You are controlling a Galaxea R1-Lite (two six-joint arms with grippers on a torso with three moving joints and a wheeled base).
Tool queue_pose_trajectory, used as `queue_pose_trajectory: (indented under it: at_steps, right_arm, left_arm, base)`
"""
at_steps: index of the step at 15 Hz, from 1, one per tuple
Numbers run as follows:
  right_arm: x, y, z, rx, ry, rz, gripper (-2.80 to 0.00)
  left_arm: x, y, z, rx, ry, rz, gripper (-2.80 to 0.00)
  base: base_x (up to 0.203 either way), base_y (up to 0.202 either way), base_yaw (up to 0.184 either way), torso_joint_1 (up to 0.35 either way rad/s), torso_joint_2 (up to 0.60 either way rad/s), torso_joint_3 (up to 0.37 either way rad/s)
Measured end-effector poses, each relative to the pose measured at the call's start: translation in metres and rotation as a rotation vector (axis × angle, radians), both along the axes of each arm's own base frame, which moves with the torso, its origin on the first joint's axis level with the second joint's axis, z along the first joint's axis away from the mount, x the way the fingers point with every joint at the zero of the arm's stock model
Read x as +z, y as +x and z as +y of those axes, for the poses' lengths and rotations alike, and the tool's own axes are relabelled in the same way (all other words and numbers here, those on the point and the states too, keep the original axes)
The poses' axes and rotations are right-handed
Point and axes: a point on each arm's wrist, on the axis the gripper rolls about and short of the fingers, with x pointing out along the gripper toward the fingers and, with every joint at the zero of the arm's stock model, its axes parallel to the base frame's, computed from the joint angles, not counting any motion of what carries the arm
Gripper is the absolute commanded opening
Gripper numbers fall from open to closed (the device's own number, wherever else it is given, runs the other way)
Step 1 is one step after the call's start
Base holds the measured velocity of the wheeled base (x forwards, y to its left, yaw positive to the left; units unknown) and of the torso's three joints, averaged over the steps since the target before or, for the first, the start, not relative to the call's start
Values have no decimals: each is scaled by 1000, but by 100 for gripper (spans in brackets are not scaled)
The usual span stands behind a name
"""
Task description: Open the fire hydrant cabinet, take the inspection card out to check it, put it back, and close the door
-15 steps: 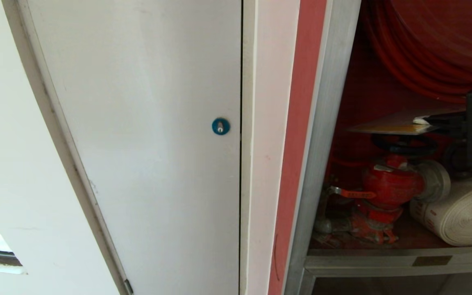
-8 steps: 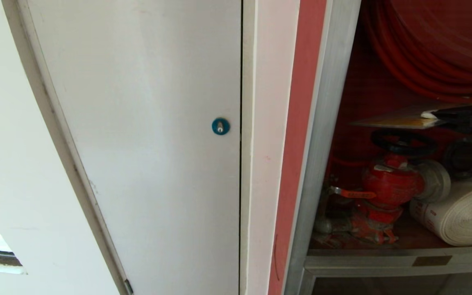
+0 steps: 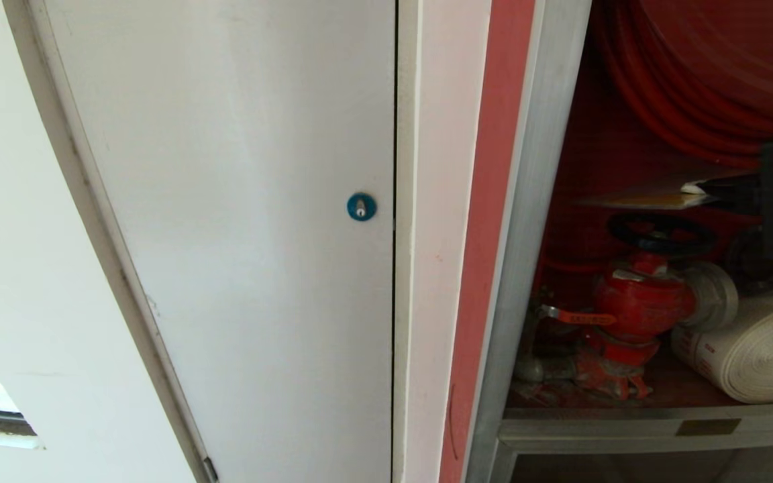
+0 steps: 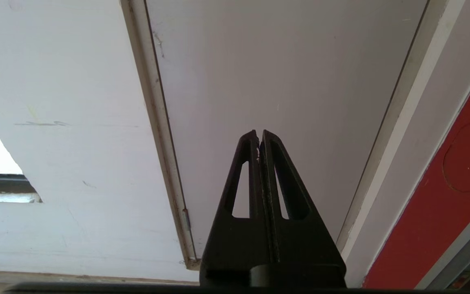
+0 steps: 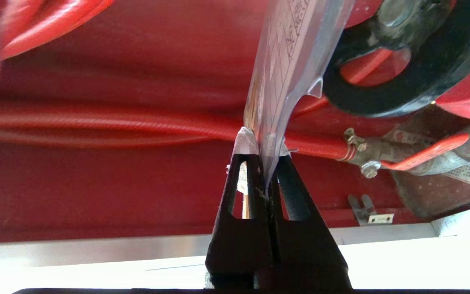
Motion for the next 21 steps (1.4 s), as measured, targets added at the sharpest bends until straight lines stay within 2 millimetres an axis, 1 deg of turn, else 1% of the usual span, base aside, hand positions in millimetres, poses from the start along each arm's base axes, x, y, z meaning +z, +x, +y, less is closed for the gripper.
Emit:
queue_pose_trajectory:
  at_steps: [4, 10, 16, 21]
  right_arm:
    - [-3, 10, 2, -7, -4, 19, -280]
    - [-9, 19, 14, 20, -13, 44, -280]
    - [-14, 18, 27, 74, -17, 86, -280]
    - [-15, 15, 30, 90, -16, 91, -280]
  left_arm:
    - [0, 0, 0, 0, 0, 0, -280]
    - [0, 0, 0, 0, 0, 0, -280]
    - [0, 0, 0, 0, 0, 0, -280]
    - [0, 0, 0, 0, 0, 0, -280]
  base:
    - [0, 0, 0, 0, 0, 0]
    - [0, 0, 0, 0, 0, 0]
    - [0, 0, 0, 0, 0, 0]
    - [0, 0, 0, 0, 0, 0]
